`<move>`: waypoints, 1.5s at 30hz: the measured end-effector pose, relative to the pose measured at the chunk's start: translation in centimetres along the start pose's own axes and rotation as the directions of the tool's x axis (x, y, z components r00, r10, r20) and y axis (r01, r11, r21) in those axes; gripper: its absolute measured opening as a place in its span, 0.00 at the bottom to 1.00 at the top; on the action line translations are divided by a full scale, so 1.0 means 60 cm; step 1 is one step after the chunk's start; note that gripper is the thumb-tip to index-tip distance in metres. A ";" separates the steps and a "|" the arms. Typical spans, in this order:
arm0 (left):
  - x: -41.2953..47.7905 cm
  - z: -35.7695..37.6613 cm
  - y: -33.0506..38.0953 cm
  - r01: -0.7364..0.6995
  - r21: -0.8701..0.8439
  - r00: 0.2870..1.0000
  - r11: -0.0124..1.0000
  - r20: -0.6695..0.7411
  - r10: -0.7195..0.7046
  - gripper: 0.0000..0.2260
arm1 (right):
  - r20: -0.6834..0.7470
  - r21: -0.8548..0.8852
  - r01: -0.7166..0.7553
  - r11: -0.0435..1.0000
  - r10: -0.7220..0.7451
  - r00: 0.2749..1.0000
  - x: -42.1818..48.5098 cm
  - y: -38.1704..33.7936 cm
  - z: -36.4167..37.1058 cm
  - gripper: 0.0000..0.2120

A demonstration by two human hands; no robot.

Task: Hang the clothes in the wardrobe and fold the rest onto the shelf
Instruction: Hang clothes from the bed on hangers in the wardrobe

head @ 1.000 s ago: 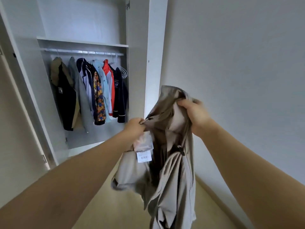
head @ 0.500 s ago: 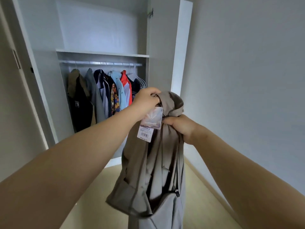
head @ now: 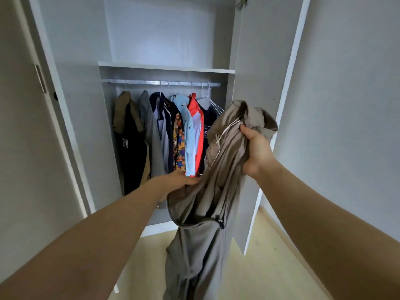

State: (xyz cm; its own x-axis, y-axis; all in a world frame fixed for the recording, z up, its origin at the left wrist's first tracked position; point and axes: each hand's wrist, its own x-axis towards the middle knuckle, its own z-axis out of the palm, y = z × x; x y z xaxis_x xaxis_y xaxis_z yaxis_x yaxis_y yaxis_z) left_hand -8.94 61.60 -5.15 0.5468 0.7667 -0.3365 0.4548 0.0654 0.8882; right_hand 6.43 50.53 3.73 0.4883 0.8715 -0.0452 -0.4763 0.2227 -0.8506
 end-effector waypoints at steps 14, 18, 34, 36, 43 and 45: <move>0.361 -0.109 0.123 0.253 -0.043 0.963 0.967 0.110 -0.247 0.25 | 0.048 0.109 -0.109 0.988 0.104 0.993 0.485 0.021 0.071 0.15; 0.445 -0.156 0.139 0.235 -0.039 0.969 0.971 -0.071 -0.238 0.15 | 0.047 0.072 -0.099 0.992 0.096 0.994 0.582 0.029 0.099 0.14; 0.742 -0.424 0.316 -0.154 -0.842 0.988 0.517 -0.149 0.051 0.10 | -0.063 -0.700 0.237 0.674 -0.389 0.919 0.948 0.109 0.171 0.09; 0.769 -0.433 0.325 -0.140 -0.811 0.990 0.568 -0.118 0.076 0.11 | -0.026 -0.718 0.226 0.658 -0.350 0.936 0.976 0.125 0.168 0.09; 0.903 -0.469 0.348 -0.181 -0.760 0.983 0.624 -0.164 0.086 0.16 | 0.082 -0.713 0.149 0.685 -0.129 0.988 1.119 0.143 0.159 0.09; 0.934 -0.473 0.361 -0.195 -0.755 0.978 0.626 -0.199 0.065 0.16 | 0.073 -0.801 0.195 0.566 -0.230 0.970 1.172 0.137 0.152 0.05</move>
State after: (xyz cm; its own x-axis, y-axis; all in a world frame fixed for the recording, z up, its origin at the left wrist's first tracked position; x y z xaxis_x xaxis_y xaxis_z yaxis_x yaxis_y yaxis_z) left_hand 11.62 124.14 4.14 0.4246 0.8809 -0.2093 -0.3523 0.3737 0.8580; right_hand 30.22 117.62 -1.65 0.5300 0.8264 0.1902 0.4114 -0.0544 -0.9098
